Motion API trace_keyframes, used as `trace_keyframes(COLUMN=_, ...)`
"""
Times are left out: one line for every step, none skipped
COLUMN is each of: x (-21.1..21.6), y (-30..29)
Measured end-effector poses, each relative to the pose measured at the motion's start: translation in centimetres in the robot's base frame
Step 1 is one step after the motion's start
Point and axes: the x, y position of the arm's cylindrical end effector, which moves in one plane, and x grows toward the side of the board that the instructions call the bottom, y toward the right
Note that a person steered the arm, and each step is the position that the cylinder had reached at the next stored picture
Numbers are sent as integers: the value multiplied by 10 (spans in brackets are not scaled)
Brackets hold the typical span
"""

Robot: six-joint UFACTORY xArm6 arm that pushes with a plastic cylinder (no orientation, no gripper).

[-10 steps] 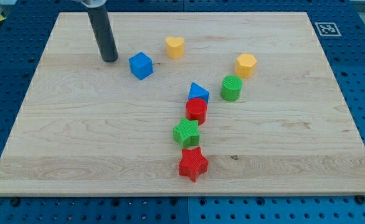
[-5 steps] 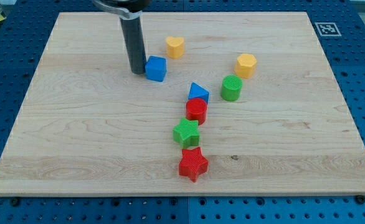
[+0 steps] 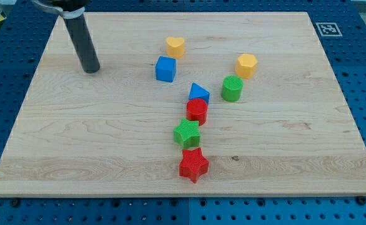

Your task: Place the cube bottom right of the heart

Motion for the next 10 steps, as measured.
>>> trace_keyframes(x=-2, y=-9)
trace_keyframes(x=-17, y=-3)
trace_keyframes(x=-21, y=-1)
trace_keyframes(x=-21, y=29)
trace_keyframes(x=-16, y=78)
trace_keyframes(x=1, y=116)
trace_keyframes(x=6, y=145)
trace_keyframes(x=6, y=165)
trace_keyframes(x=6, y=159)
trace_keyframes(x=6, y=128)
